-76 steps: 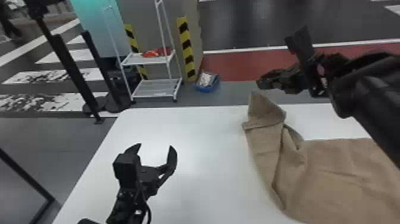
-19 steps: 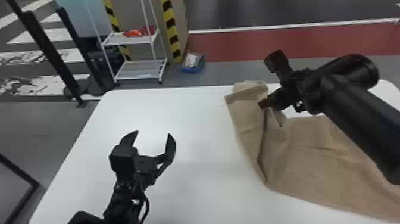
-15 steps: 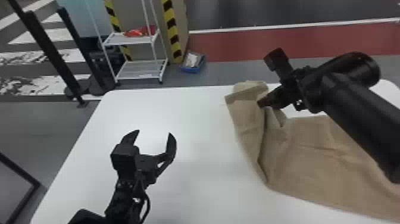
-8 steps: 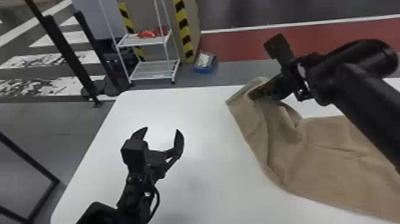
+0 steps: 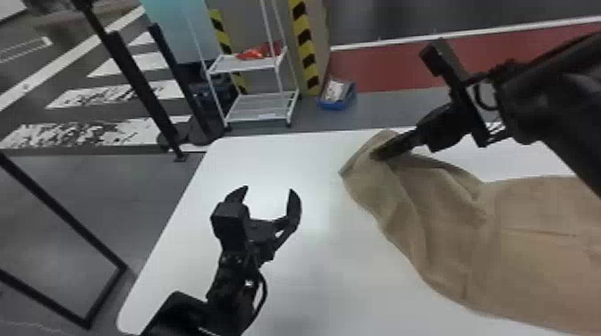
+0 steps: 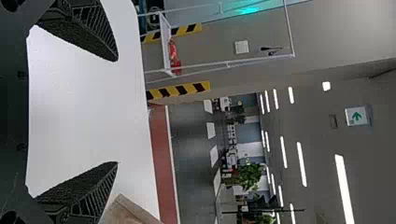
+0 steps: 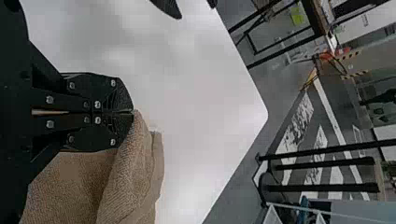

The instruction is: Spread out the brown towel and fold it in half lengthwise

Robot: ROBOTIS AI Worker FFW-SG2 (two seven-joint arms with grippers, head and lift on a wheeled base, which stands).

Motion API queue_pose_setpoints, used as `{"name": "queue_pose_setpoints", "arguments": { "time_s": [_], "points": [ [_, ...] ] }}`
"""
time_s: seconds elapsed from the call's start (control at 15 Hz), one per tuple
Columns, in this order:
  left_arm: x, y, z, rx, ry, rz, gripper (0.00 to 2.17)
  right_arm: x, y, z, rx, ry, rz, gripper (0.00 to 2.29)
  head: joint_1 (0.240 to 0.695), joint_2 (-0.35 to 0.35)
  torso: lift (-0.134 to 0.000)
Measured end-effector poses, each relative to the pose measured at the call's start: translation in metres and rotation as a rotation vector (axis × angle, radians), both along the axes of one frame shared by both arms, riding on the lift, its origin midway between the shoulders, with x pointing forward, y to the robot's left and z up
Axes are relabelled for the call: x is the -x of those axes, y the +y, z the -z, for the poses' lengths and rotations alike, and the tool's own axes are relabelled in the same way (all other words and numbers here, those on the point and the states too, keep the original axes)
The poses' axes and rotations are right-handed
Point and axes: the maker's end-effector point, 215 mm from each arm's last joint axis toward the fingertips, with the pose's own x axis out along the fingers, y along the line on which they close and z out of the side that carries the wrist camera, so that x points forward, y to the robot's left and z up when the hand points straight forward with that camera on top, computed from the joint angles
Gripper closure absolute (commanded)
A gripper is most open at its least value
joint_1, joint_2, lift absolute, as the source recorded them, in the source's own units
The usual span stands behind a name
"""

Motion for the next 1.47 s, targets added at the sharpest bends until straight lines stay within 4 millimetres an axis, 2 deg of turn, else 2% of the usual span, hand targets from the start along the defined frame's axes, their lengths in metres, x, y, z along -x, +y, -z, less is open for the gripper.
{"name": "queue_pose_setpoints", "arguments": {
  "time_s": [0.33, 0.47, 0.6, 0.8, 0.93, 1.0, 1.13, 1.2, 1.27, 1.33, 1.4, 1.47],
  "points": [
    [0.0, 0.008, -0.001, 0.001, -0.001, -0.016, 0.09, 0.042, 0.003, -0.046, -0.203, 0.167, -0.118, 1.3, 0.681, 0.35, -0.125],
    [0.0, 0.01, -0.001, 0.002, -0.001, -0.019, 0.09, 0.049, 0.0, -0.049, -0.242, 0.219, -0.11, 1.3, 0.68, 0.35, -0.125],
    [0.0, 0.006, 0.001, 0.006, 0.001, -0.016, 0.09, 0.049, -0.01, -0.03, -0.179, 0.239, -0.083, 1.3, 0.691, 0.35, -0.125],
    [0.0, -0.007, 0.001, 0.009, 0.003, 0.001, 0.09, 0.04, -0.037, 0.032, 0.007, 0.259, -0.037, 1.3, 0.695, 0.32, -0.125],
    [0.0, -0.012, 0.0, 0.012, 0.001, 0.007, 0.09, 0.043, -0.053, 0.07, 0.162, 0.253, -0.026, 1.29, 0.695, 0.292, -0.125],
    [0.0, -0.012, 0.0, 0.012, -0.001, 0.005, 0.09, 0.044, -0.063, 0.085, 0.23, 0.248, -0.013, 1.29, 0.695, 0.284, -0.125],
    [0.002, -0.01, 0.001, 0.011, 0.001, 0.001, 0.09, 0.038, -0.082, 0.099, 0.319, 0.228, 0.03, 1.29, 0.695, 0.269, -0.125],
    [0.002, -0.009, 0.001, 0.01, 0.002, -0.002, 0.09, 0.032, -0.093, 0.104, 0.363, 0.21, 0.059, 1.17, 0.695, 0.253, -0.125],
    [0.003, -0.007, 0.001, 0.009, 0.003, -0.004, 0.09, 0.027, -0.103, 0.109, 0.404, 0.19, 0.09, 0.83, 0.695, 0.246, -0.125],
    [0.003, -0.006, 0.001, 0.008, 0.003, -0.005, 0.09, 0.026, -0.106, 0.114, 0.411, 0.183, 0.104, 0.38, 0.695, 0.242, -0.125],
    [0.003, -0.006, 0.001, 0.008, 0.003, -0.003, 0.09, 0.028, -0.104, 0.119, 0.401, 0.175, 0.109, 0.06, 0.695, 0.242, -0.125],
    [0.002, -0.007, 0.001, 0.008, 0.003, 0.0, 0.08, 0.03, -0.098, 0.12, 0.379, 0.167, 0.107, 0.01, 0.695, 0.245, -0.125]
  ]
}}
